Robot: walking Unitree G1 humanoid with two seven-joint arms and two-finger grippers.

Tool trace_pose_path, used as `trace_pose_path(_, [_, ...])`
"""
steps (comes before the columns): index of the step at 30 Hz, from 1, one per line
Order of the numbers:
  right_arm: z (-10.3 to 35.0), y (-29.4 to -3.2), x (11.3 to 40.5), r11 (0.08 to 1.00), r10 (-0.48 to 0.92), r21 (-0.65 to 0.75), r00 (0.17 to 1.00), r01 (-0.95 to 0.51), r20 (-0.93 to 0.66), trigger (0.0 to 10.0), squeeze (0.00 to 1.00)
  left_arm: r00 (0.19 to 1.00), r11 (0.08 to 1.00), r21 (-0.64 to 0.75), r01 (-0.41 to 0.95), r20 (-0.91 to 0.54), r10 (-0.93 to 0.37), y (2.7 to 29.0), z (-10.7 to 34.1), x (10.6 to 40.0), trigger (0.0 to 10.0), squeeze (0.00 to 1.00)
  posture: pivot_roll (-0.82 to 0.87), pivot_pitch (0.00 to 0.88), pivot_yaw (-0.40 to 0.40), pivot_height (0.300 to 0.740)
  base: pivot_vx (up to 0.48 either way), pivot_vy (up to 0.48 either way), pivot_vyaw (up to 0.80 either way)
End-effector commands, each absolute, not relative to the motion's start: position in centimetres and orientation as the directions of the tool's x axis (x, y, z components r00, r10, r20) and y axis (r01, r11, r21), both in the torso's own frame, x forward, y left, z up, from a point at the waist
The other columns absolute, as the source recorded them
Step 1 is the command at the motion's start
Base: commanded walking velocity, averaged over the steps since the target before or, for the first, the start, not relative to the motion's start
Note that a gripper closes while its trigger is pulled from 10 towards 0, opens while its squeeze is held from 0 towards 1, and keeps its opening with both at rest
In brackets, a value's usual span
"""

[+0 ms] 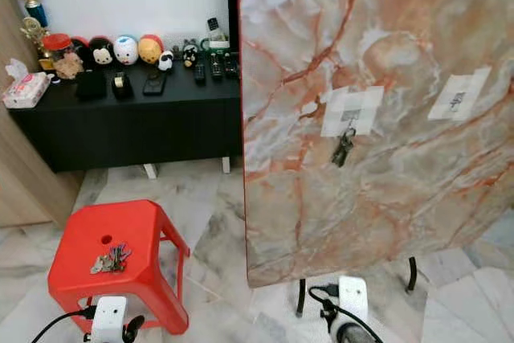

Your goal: Hang keys on a hook

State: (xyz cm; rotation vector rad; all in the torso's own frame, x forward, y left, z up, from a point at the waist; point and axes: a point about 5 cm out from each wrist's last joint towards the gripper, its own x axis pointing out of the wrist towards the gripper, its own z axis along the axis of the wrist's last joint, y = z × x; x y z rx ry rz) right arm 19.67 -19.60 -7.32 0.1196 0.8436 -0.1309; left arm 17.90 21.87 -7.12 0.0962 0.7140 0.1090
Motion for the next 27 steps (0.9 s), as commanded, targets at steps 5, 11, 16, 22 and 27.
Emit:
trace_pose_path(5, [-7.9, -20.4, 18.6, 0.959, -0.098, 0.094, 0.623, 0.268, -0.776, 10.0, 0.0, 0.684, 0.989, 0.145, -0.033, -0.718, 0.128, 22.3, -7.9, 16.6, 10.0, 0.0, -0.05, 0.0, -0.008, 0.74, 0.0, 0.0, 0.0])
trace_pose_path(11, [-9.0, -20.9, 16.4, 0.941, -0.145, 0.045, 0.521, 0.336, -0.841, 10.0, 0.0, 0.684, 0.99, 0.132, -0.044, -0.718, 0.127, 22.1, -8.0, 16.7, 10.0, 0.0, -0.03, 0.0, -0.013, 0.74, 0.0, 0.0, 0.0])
trace_pose_path(16, [-9.0, -20.3, 16.7, 0.96, -0.106, 0.052, 0.53, 0.274, -0.841, 10.0, 0.0, 0.682, 0.991, 0.118, -0.057, -0.72, 0.125, 21.9, -8.0, 16.9, 10.0, 0.0, -0.04, 0.0, -0.01, 0.74, 0.0, 0.0, 0.0])
trace_pose_path(22, [-9.0, -20.3, 16.5, 0.986, -0.105, -0.019, 0.521, 0.167, -0.847, 10.0, 0.0, 0.68, 0.992, 0.114, -0.06, -0.723, 0.124, 21.6, -8.0, 17.0, 10.0, 0.0, -0.03, 0.0, -0.018, 0.74, 0.0, 0.311, 0.08])
trace_pose_path(27, [-9.2, -20.1, 16.2, 0.993, -0.063, -0.001, 0.514, 0.119, -0.855, 10.0, 0.0, 0.678, 0.991, 0.118, -0.07, -0.723, 0.134, 21.6, -8.0, 17.1, 10.0, 0.0, -0.03, 0.0, -0.018, 0.74, 0.0, 0.316, 0.73])
